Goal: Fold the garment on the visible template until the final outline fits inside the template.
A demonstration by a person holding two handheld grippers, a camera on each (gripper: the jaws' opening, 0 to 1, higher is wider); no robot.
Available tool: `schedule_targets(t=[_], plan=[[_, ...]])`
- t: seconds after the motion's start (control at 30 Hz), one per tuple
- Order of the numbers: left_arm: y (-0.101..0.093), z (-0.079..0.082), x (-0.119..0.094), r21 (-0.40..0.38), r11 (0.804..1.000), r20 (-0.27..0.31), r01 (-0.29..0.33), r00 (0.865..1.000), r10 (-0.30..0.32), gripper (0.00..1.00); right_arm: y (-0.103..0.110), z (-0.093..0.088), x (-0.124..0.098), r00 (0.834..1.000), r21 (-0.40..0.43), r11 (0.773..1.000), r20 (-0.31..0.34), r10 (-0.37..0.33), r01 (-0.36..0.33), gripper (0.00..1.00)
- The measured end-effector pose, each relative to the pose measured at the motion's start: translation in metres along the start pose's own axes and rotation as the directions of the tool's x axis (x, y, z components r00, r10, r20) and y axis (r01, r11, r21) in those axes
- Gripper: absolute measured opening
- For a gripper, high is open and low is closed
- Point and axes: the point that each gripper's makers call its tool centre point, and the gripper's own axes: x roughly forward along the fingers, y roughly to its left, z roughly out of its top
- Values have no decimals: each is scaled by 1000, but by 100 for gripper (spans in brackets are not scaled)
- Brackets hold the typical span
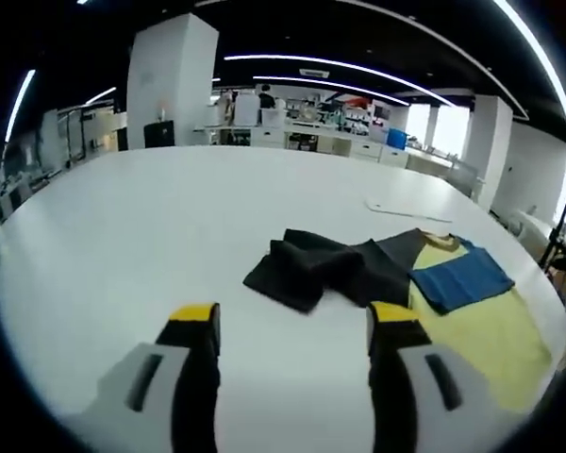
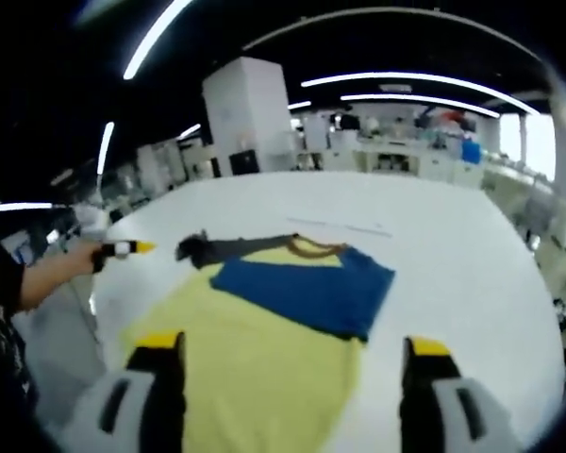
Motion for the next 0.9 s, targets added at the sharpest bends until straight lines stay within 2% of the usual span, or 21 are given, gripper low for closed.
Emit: schedule_targets(t=[0.13,0.2,0.27,0.37,0.47,0.57,0.73,0.8,0.9], plan=[[7,-1,16,-2,1000,-3,-23,1000,23,55,6,-5,-1,1000,-49,999,-11,4,-5,98],[7,-2,13,-13,999,-1,-37,999,37,53,8,-8,0,1000,-70,998,-27,9,-11,99],[11,-4,25,-20,998,2,-51,999,51,51,7,-11,2,999,-103,995,-42,-4,0,98],[11,-8,28,-29,998,-3,-60,998,60,48,1,-12,3,998,-120,993,-51,-27,21,98],[13,-14,43,-25,997,-18,-67,998,67,46,-3,-9,3,998,-121,992,-41,-38,33,96],[14,-17,50,-39,997,-11,-69,998,68,42,-7,-9,4,999,-109,993,-33,-40,36,95],[16,-21,58,-18,996,-18,-87,996,87,36,-12,-13,3,997,-111,992,-47,-57,52,94],[12,-19,59,-26,996,-19,-88,996,87,36,-14,-14,1,997,-103,993,-46,-66,61,93],[8,-23,63,-20,996,-24,-88,996,88,35,-15,-18,0,996,-92,993,-57,-74,69,91]])
